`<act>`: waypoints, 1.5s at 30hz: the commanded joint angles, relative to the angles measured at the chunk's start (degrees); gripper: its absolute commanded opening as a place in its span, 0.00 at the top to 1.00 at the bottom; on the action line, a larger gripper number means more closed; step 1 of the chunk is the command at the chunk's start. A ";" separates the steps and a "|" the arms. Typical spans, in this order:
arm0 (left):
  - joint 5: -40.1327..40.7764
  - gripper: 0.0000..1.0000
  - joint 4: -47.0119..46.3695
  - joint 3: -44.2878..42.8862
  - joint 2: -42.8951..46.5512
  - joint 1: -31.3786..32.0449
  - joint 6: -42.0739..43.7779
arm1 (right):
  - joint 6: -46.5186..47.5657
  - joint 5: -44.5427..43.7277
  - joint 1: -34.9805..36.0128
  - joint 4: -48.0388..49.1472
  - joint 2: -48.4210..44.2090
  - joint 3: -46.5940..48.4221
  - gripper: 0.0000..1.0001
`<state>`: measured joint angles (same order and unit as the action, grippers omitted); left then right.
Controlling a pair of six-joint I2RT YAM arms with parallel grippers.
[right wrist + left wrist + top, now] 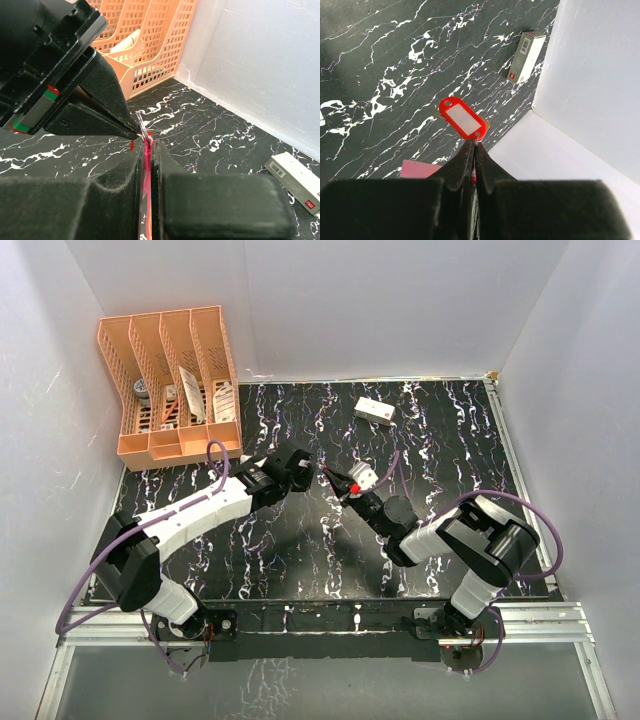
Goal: Put the keys on the keyring
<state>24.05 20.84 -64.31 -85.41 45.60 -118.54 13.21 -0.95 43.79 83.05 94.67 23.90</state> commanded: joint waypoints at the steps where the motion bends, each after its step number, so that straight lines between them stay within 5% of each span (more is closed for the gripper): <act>1: 1.93 1.00 0.43 -2.01 2.68 0.27 -0.84 | 0.93 -0.11 0.56 20.20 -0.37 1.85 1.00; 45: 1.49 1.00 -0.50 -1.69 2.72 0.28 -0.29 | 1.64 -0.37 0.74 21.00 1.74 3.26 1.00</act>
<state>24.49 20.14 -65.14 -85.41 45.60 -118.50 13.56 -0.97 44.25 83.07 96.75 25.08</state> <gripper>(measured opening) 0.007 0.042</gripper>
